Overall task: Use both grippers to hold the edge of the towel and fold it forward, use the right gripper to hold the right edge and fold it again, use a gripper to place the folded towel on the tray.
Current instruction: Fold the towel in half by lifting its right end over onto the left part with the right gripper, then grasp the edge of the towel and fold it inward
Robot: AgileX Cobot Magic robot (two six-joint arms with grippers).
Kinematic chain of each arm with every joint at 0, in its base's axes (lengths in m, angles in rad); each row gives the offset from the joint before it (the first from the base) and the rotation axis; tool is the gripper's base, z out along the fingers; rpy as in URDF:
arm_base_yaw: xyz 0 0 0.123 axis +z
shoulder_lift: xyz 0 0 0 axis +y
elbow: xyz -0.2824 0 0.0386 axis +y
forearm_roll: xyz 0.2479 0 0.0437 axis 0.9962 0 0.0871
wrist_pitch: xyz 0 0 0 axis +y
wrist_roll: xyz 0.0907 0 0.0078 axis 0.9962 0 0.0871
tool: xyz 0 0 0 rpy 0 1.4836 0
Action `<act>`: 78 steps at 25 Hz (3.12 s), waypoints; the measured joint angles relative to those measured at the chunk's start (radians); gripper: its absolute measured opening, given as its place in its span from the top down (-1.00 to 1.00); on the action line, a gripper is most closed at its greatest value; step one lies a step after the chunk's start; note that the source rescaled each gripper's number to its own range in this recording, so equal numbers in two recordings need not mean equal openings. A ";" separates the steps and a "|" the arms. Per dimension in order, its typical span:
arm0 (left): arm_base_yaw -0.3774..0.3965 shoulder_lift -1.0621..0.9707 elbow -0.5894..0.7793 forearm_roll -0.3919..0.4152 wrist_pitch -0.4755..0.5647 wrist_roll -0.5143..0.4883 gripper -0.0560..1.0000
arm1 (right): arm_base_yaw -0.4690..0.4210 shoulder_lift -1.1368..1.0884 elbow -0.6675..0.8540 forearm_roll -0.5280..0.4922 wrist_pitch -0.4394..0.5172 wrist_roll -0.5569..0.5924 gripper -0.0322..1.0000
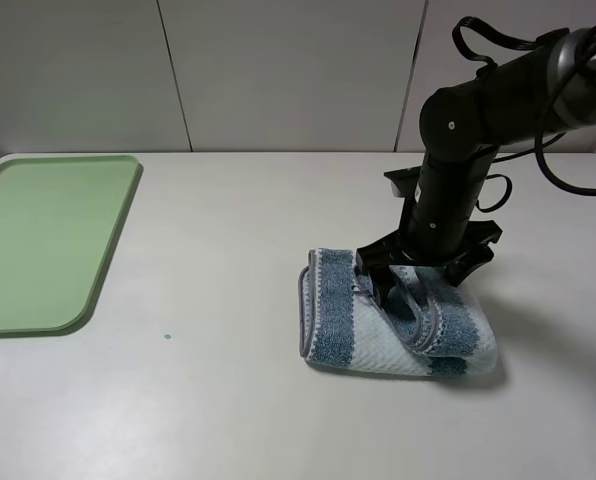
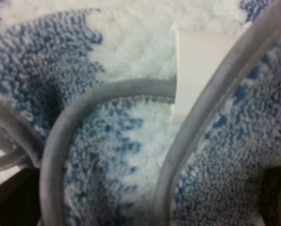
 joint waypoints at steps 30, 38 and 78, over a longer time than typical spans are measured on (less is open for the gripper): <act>0.000 0.000 0.000 0.000 0.000 0.000 -0.84 | 0.016 -0.077 -0.115 0.148 0.024 0.009 0.94; 0.000 0.000 0.000 0.000 0.000 0.000 -0.84 | 0.094 -0.047 -0.115 0.124 -0.040 0.083 0.94; 0.000 0.000 0.000 0.000 0.000 0.000 -0.84 | 0.096 -0.713 -0.018 -0.067 0.390 -0.076 -1.00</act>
